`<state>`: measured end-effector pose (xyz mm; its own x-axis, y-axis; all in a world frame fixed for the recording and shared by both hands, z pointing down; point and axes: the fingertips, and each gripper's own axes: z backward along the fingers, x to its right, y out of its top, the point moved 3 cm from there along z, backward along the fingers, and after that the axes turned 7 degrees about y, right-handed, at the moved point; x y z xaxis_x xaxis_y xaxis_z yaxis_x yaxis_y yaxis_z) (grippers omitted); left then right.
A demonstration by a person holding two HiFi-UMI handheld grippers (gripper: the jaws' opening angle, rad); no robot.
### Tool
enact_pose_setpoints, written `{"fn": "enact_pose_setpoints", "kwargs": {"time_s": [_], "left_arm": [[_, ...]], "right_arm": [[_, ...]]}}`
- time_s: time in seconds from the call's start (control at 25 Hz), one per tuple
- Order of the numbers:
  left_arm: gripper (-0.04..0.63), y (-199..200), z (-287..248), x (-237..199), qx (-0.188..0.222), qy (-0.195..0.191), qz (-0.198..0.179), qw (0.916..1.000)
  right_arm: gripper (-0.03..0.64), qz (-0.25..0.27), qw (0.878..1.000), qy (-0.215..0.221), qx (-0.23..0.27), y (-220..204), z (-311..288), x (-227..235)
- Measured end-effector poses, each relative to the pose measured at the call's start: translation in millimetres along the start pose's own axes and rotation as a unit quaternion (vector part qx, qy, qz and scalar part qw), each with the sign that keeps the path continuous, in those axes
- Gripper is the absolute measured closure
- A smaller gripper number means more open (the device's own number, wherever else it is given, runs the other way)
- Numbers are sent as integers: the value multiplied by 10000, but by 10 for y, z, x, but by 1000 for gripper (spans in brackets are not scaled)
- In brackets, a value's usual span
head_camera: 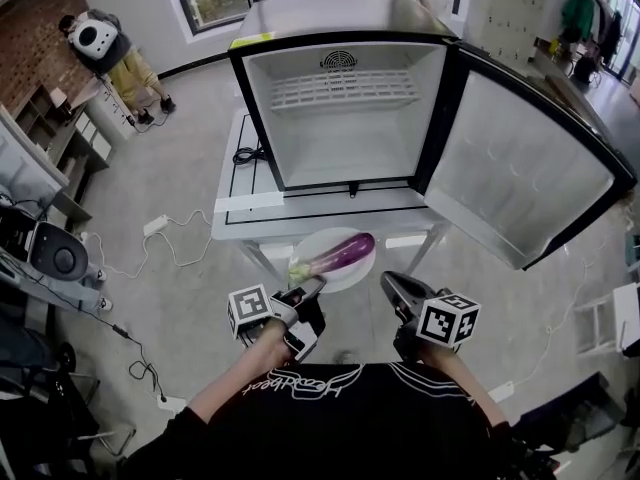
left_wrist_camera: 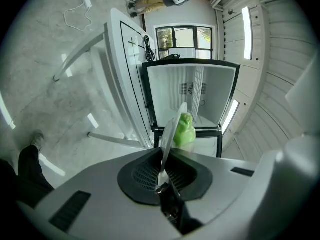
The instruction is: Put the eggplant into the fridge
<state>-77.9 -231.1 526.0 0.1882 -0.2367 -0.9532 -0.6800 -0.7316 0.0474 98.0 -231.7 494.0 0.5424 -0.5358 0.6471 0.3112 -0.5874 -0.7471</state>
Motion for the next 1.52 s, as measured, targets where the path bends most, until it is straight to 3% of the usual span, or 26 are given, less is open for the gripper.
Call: {"fn": "enact_pose_setpoints", "kwargs": {"time_s": [0.28,0.76,1.52], "left_arm": [[569,108,-302,188,10,-140,-70,9999],[569,256,-425,223,-87,-130,-144,9998],[569,990,-989,307,-227,-16,-127,9997]], "right_arm": [[611,139,9998,96,55,277,-91,198],[611,150,9997,-31,186,379,-130,314],[611,20,9994,-266,222,689,-684,760]]}}
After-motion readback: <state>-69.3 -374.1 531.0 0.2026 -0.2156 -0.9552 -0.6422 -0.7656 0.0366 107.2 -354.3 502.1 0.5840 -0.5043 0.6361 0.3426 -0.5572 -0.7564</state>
